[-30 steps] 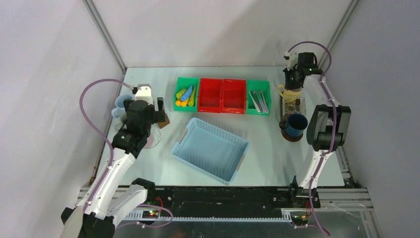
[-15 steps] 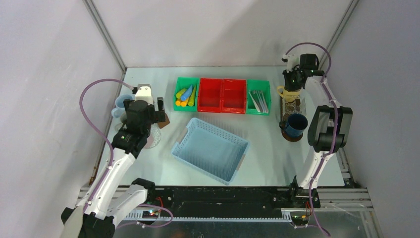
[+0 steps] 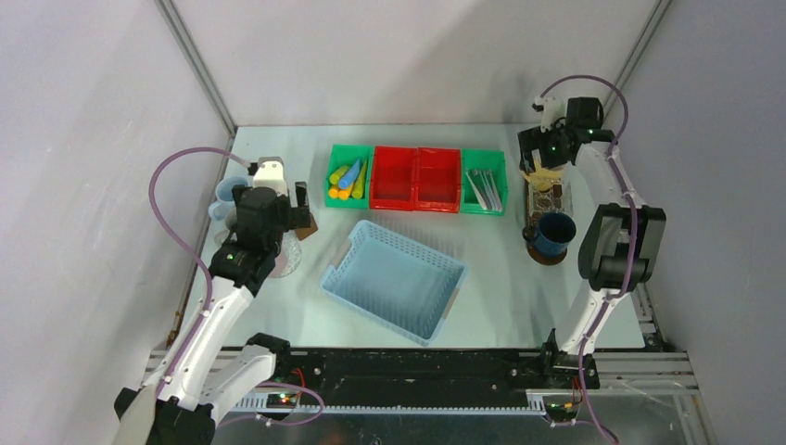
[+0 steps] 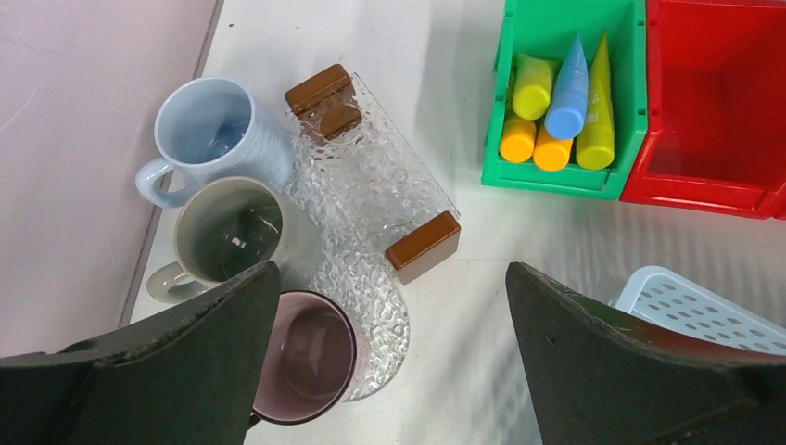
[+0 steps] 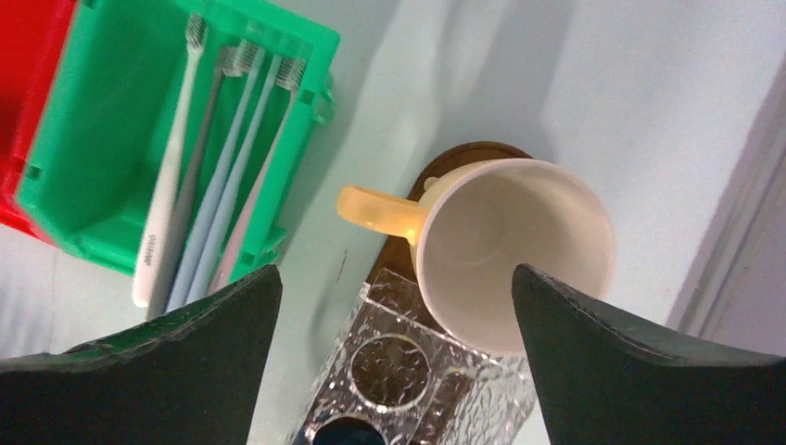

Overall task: Prepare toiletry sets of a toothbrush and toothpaste on the tray
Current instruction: Adjust the cup on the tray.

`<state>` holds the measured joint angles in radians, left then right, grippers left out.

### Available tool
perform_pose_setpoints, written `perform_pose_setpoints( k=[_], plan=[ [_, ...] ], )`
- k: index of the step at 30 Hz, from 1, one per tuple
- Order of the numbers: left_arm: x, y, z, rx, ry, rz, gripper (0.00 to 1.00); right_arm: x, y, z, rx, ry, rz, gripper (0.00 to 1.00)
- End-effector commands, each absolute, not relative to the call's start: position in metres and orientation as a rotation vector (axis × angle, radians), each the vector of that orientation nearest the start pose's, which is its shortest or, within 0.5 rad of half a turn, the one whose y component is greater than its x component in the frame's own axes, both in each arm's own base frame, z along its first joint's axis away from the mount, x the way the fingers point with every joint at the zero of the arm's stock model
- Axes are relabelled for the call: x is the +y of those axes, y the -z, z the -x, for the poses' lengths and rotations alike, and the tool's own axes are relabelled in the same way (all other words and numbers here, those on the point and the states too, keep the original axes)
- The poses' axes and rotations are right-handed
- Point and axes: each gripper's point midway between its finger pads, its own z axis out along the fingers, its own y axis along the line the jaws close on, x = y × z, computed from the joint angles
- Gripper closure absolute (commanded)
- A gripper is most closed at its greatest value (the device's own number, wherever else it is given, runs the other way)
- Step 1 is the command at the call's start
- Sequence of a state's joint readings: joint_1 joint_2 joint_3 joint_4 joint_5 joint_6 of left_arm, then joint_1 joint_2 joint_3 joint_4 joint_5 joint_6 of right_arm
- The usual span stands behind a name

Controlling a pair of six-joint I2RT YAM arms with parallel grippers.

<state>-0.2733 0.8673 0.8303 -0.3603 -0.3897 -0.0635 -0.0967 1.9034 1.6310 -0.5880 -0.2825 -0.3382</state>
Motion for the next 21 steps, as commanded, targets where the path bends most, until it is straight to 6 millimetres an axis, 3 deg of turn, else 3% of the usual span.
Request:
perform_pose_setpoints(
  k=[1, 7, 12, 13, 17, 18, 21],
  plan=[
    [-0.022, -0.248, -0.309, 1.893, -0.111, 0.09, 0.02, -0.012, -0.231, -0.497, 2.139, -0.072, 0.35, 0.01],
    [-0.03, -0.265, -0.313, 1.911, -0.059, 0.11, 0.02, -0.001, -0.307, -0.483, 1.948, -0.023, 0.235, 0.01],
    [-0.042, -0.266, -0.319, 1.972, 0.001, 0.116, 0.02, -0.004, -0.369, -0.445, 1.834, -0.113, -0.1, 0.01],
    [-0.044, -0.268, -0.322, 1.975, 0.014, 0.124, 0.02, -0.005, -0.383, -0.43, 1.803, -0.131, -0.14, 0.01],
    [-0.052, -0.27, -0.332, 2.008, 0.044, 0.126, 0.02, 0.015, -0.403, -0.38, 1.665, -0.34, -0.139, 0.01],
    [-0.054, -0.269, -0.333, 2.022, 0.047, 0.122, 0.02, 0.02, -0.396, -0.372, 1.65, -0.409, -0.173, 0.01],
    [-0.061, -0.274, -0.346, 2.05, 0.05, 0.103, 0.02, 0.027, -0.399, -0.336, 1.483, -0.519, -0.189, 0.01]
  ],
)
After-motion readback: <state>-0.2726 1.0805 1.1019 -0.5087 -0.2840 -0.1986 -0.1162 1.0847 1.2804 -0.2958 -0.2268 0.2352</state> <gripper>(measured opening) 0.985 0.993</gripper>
